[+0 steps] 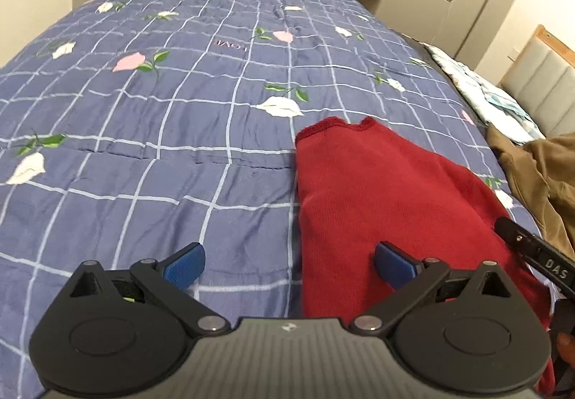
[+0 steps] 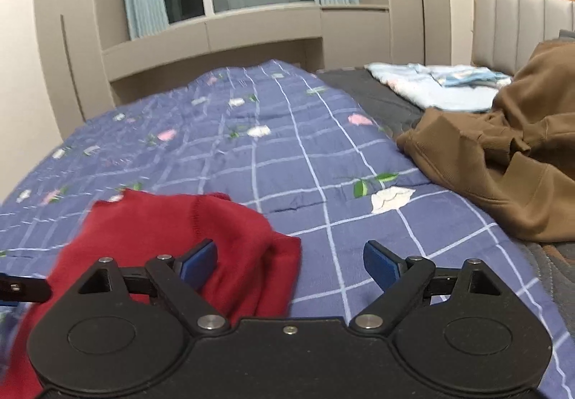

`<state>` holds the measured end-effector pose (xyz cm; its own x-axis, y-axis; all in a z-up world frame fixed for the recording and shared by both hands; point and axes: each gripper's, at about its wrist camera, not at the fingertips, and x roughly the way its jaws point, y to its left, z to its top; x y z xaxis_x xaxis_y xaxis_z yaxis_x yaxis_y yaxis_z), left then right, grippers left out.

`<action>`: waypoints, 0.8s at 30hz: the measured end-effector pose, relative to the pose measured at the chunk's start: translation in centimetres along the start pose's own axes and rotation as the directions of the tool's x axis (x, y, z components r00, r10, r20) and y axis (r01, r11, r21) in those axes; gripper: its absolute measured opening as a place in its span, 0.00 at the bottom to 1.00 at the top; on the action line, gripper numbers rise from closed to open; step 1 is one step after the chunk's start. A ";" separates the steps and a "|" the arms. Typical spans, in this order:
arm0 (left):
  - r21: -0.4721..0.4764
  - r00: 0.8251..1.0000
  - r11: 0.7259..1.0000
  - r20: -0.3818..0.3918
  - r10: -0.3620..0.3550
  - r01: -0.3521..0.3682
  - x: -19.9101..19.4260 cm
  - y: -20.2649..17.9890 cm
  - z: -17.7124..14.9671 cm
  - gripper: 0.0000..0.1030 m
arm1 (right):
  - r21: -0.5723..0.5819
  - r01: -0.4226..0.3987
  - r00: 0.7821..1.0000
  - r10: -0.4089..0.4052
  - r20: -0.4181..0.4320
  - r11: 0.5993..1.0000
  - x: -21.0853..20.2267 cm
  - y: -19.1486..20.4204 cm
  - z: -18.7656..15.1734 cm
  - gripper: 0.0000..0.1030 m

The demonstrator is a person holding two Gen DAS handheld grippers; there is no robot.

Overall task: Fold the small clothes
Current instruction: 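Grasp the sweater's side edge with the right tool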

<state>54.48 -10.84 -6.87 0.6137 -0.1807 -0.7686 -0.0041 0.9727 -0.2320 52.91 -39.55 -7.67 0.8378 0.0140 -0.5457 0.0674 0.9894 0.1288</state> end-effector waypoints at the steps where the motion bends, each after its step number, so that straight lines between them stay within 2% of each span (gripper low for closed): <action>1: 0.007 1.000 1.000 -0.001 -0.004 0.004 -0.4 -0.1 -0.2 0.99 | -0.002 -0.011 1.000 0.011 0.010 1.000 -0.9 0.2 -0.2 0.89; 8: 0.054 0.999 0.997 -0.006 -0.047 0.047 -2.9 -1.0 -2.5 0.99 | -0.022 -0.057 0.998 0.058 0.038 0.998 -5.3 0.9 -2.3 0.94; 11: 0.075 0.999 0.996 -0.019 -0.047 0.048 -2.7 -1.3 -3.5 0.99 | -0.027 -0.046 0.999 0.046 0.011 0.999 -5.1 0.7 -3.4 0.94; 14: 0.066 0.998 0.997 -0.040 -0.047 0.049 -2.1 -1.2 -4.1 0.99 | 0.020 -0.047 0.998 0.048 -0.032 0.999 -4.2 0.0 -4.3 0.96; 18: 0.064 0.997 0.996 -0.052 -0.058 0.061 -1.7 -0.8 -4.3 1.00 | 0.060 -0.052 0.998 0.055 -0.041 0.997 -3.6 -0.5 -5.0 0.99; 21: 0.059 0.996 0.995 -0.058 -0.074 0.077 -1.7 -0.5 -4.2 1.00 | 0.118 -0.089 0.994 0.095 -0.047 0.989 -3.6 -1.3 -5.0 0.99; 24: 0.049 0.993 0.993 -0.066 -0.100 0.103 -1.7 -0.1 -3.7 0.99 | 0.184 -0.163 0.984 0.174 -0.047 0.969 -3.7 -2.3 -4.6 0.99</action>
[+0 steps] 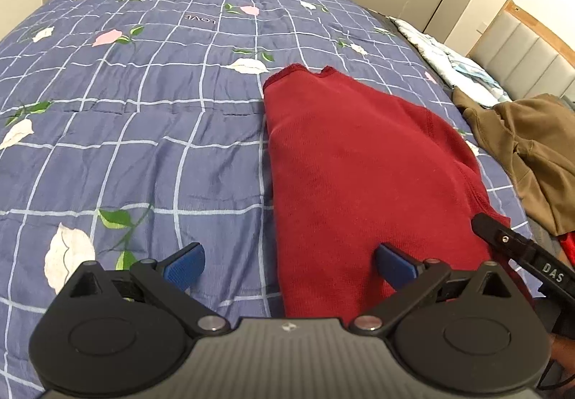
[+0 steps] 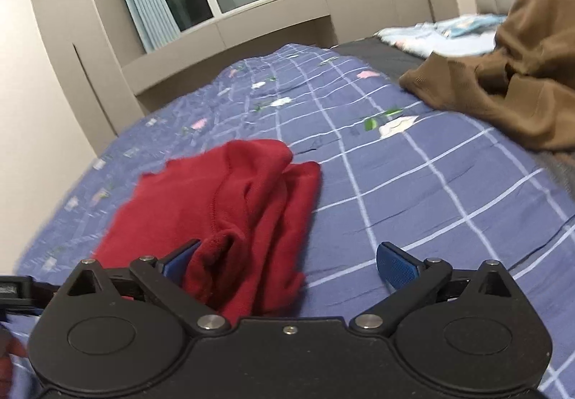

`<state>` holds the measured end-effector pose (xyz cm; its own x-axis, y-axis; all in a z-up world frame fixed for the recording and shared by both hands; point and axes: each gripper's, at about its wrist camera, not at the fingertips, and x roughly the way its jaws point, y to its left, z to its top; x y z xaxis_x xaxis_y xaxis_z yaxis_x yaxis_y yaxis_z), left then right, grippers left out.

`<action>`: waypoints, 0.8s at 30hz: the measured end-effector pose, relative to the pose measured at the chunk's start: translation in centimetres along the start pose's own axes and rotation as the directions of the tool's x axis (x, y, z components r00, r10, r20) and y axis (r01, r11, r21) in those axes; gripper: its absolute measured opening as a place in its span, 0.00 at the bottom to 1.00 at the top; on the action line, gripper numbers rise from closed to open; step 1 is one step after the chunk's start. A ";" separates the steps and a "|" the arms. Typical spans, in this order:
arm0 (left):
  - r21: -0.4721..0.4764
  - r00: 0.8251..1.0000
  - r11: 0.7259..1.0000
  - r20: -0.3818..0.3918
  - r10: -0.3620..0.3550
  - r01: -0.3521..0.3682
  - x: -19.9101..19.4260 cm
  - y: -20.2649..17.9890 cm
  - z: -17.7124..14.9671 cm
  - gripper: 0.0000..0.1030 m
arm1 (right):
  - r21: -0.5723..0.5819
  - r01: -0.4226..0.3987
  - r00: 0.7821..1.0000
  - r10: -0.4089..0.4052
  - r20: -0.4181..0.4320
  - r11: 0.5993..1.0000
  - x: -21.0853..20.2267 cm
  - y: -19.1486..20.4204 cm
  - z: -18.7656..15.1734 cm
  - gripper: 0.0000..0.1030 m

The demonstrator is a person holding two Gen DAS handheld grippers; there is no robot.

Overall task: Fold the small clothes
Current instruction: 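Grasp the sweater's side edge with the right tool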

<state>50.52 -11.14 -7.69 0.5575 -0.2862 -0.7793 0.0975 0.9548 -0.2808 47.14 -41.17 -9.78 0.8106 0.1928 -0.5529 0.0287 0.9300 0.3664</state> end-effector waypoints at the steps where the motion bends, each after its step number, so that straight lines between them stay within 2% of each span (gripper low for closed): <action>1: -0.005 1.000 1.000 0.000 -0.007 0.007 0.0 0.1 0.2 0.99 | 0.016 -0.024 1.000 0.024 -0.003 1.000 -0.1 -0.2 0.1 0.99; 6: -0.027 0.999 0.998 0.016 -0.048 0.049 -0.1 0.6 1.1 0.99 | 0.088 -0.156 0.987 0.159 -0.024 0.984 0.1 -0.8 0.6 0.99; 9: -0.033 0.997 0.997 0.006 -0.071 0.071 0.4 0.6 1.6 0.99 | 0.119 -0.203 0.973 0.214 -0.086 0.972 1.3 -0.8 0.6 0.99; 13: -0.018 0.997 0.997 -0.034 -0.074 0.074 1.6 0.5 1.6 0.99 | 0.125 -0.203 0.973 0.214 -0.088 0.971 1.9 -0.7 0.0 1.00; 19: -0.074 0.992 0.991 -0.048 -0.116 0.113 2.1 1.5 1.3 0.99 | 0.170 -0.216 0.969 0.233 -0.082 0.961 1.6 -1.2 0.0 0.99; 22: -0.072 0.991 0.990 -0.040 -0.126 0.123 1.8 1.4 1.2 0.92 | 0.173 -0.187 0.976 0.203 -0.078 0.967 1.5 -1.0 0.0 0.92; 24: -0.079 0.990 0.988 -0.041 -0.138 0.135 1.6 1.3 1.2 0.88 | 0.176 -0.180 0.978 0.195 -0.068 0.968 1.3 -0.9 -0.2 0.81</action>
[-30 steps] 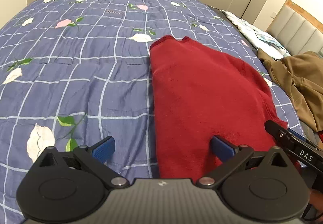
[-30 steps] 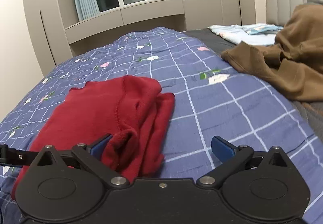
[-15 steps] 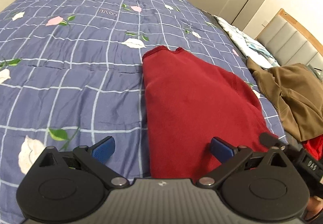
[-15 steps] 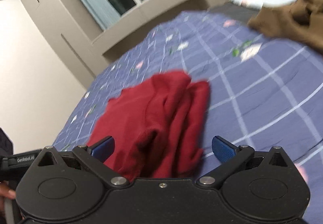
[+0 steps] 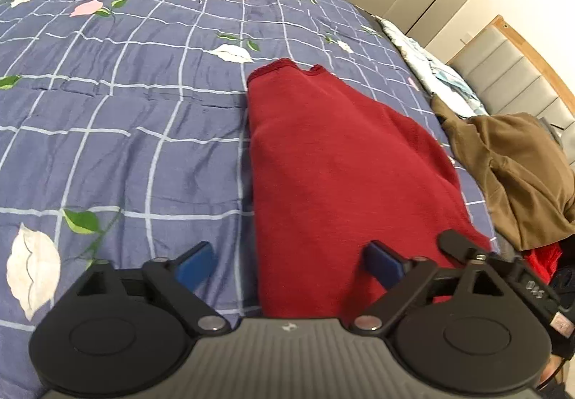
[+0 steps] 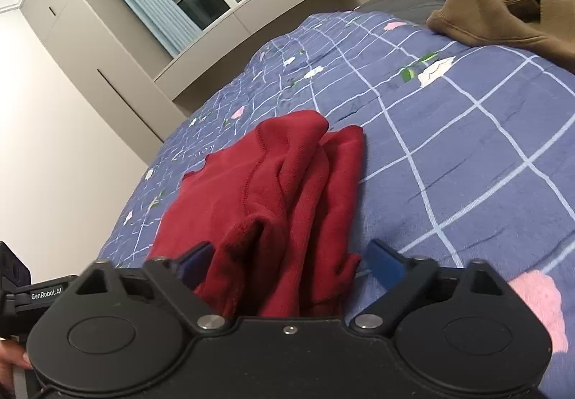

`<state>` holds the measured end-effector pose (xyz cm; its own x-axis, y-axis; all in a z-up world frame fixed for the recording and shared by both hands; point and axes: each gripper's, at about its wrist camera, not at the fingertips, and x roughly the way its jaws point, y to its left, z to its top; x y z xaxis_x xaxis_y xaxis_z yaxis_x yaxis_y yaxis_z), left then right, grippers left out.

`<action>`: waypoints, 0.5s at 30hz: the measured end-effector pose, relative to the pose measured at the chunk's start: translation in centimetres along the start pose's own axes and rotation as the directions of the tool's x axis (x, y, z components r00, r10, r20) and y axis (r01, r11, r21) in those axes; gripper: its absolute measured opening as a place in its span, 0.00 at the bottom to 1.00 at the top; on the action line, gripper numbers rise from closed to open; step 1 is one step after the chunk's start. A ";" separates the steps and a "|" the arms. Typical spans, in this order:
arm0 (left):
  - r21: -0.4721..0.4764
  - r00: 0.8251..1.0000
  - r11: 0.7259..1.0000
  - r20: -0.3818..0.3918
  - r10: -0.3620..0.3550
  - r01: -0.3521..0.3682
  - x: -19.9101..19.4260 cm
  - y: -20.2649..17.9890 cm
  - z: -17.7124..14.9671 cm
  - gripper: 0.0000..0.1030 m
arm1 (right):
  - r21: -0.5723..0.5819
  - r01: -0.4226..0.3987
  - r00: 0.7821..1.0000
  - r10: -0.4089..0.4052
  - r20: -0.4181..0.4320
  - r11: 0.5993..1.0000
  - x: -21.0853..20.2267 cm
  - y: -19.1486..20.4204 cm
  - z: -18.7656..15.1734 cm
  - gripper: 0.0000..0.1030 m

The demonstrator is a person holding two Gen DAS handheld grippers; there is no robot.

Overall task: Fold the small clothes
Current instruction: 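Grasp the sweater's side edge with the right tool, then lift the side edge with the right tool and fold it over the sweater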

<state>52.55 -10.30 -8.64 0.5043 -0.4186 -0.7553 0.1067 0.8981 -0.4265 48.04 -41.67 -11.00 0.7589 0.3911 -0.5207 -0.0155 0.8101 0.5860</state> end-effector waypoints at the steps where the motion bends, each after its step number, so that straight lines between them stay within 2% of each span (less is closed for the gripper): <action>1: 0.000 1.000 1.000 -0.003 0.001 -0.001 0.0 -0.1 0.1 0.87 | 0.009 -0.005 1.000 0.005 0.004 1.000 -0.1 0.0 -0.2 0.80; 3: 0.003 1.000 1.000 -0.011 0.015 -0.015 -0.1 -0.4 0.2 0.84 | 0.022 0.000 1.000 0.000 0.016 1.000 -0.3 0.1 -0.6 0.75; 5: 0.009 1.000 1.000 -0.017 0.010 -0.010 -0.2 -0.8 0.3 0.76 | 0.029 0.005 1.000 -0.006 0.024 1.000 -0.4 0.2 -0.8 0.71; 7: 0.021 1.000 1.000 -0.022 0.006 -0.006 -0.3 -1.3 0.3 0.64 | 0.042 0.004 1.000 -0.005 0.028 0.999 -0.5 0.2 -0.9 0.66; 8: 0.027 1.000 1.000 -0.024 0.006 -0.005 -0.3 -1.5 0.4 0.63 | 0.046 0.003 1.000 -0.004 0.029 0.999 -0.6 0.3 -0.9 0.62; 11: 0.041 0.999 0.999 -0.023 0.033 -0.032 -0.5 -2.1 0.5 0.56 | 0.048 0.000 0.999 -0.002 0.038 0.999 -0.8 0.7 -1.1 0.52; 15: 0.102 0.998 0.992 0.002 0.070 -0.070 -1.2 -3.4 0.4 0.38 | 0.006 0.026 0.998 -0.026 0.062 1.000 -1.3 1.7 -1.2 0.45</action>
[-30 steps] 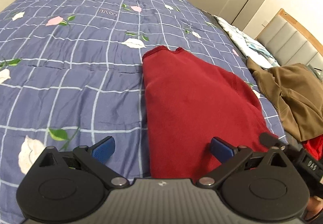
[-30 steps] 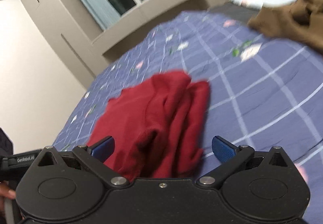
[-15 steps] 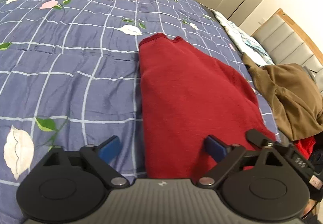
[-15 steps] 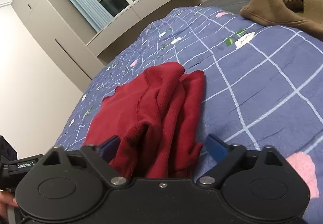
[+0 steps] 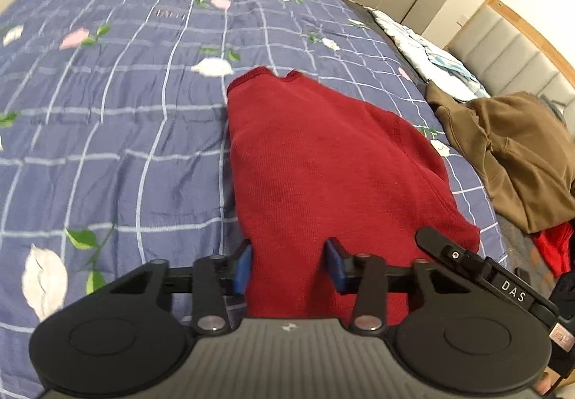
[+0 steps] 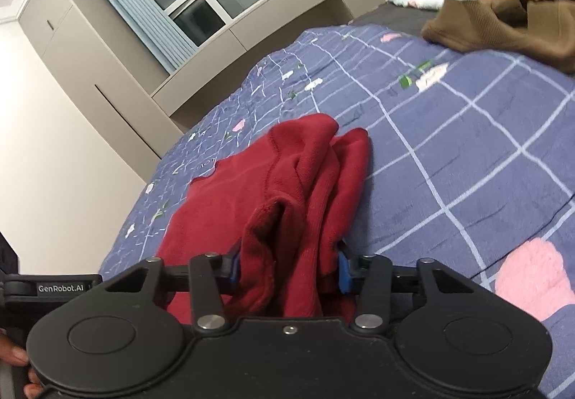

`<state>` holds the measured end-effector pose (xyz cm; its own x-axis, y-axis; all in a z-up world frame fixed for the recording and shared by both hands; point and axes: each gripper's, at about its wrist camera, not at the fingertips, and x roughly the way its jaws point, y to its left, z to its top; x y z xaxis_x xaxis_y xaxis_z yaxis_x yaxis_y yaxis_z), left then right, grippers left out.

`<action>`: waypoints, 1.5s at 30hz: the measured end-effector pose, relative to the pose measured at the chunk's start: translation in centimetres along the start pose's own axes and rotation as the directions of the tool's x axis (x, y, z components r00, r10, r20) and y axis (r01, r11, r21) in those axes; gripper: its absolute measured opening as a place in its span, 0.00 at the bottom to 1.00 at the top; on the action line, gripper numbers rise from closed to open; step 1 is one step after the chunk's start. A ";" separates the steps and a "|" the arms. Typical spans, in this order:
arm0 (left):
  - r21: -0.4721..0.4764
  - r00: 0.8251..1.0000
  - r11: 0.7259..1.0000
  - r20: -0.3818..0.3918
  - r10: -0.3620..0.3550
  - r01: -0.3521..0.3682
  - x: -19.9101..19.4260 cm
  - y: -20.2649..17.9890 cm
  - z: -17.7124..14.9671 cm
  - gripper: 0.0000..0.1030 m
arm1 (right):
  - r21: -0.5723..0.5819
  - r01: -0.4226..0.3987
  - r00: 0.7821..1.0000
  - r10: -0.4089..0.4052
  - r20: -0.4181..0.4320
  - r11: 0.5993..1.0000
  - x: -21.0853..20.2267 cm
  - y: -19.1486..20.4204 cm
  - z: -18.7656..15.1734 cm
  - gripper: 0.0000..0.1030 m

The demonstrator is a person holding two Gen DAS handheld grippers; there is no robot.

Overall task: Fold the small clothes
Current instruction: 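Lift the side edge with the right tool and fold it over the sweater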

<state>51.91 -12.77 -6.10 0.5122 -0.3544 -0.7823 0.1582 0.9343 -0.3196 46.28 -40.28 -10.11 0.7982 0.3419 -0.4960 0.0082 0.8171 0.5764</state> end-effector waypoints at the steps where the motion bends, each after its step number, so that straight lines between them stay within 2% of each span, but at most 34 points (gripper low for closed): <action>1: 0.013 1.000 1.000 0.007 0.005 -0.006 -0.2 -0.3 0.0 0.34 | -0.011 0.005 1.000 -0.005 0.007 1.000 -0.1 0.3 0.0 0.44; 6: 0.057 0.999 0.998 0.043 0.019 -0.021 -2.0 -1.2 0.3 0.28 | -0.098 0.016 0.999 -0.011 0.052 0.995 -1.2 2.7 0.5 0.39; 13: 0.089 0.993 0.994 0.098 0.060 -0.069 -6.2 -0.8 0.5 0.26 | -0.220 -0.028 0.995 0.050 0.092 0.975 -2.3 7.9 0.3 0.37; 22: 0.062 0.971 0.983 0.178 0.158 -0.172 -13.3 4.0 -0.6 0.26 | -0.292 -0.116 0.985 0.148 0.090 0.949 -2.0 15.7 -2.9 0.37; 28: 0.005 0.962 0.979 0.188 0.200 -0.204 -17.3 8.7 -3.4 0.26 | -0.323 -0.162 0.982 0.186 0.043 0.932 -2.2 20.1 -7.0 0.37; 31: -0.020 0.963 0.978 0.170 0.208 -0.208 -18.0 10.9 -5.3 0.27 | -0.325 -0.167 0.984 0.178 0.003 0.931 -2.3 21.1 -9.1 0.37; 36: -0.065 0.972 0.979 0.118 0.202 -0.196 -17.5 13.7 -8.2 0.27 | -0.320 -0.132 0.991 0.120 -0.059 0.938 -2.4 21.7 -12.3 0.37; 45: -0.135 0.980 0.977 0.087 0.177 -0.165 -16.4 15.6 -11.6 0.33 | -0.281 -0.061 0.992 0.027 -0.125 0.958 -2.2 20.2 -13.9 0.41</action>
<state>36.16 7.15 -4.49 0.6034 -0.1783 -0.7772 -0.0435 0.9659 -0.2554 36.26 -18.08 -6.40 0.7166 0.4191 -0.5576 -0.2106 0.8921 0.3998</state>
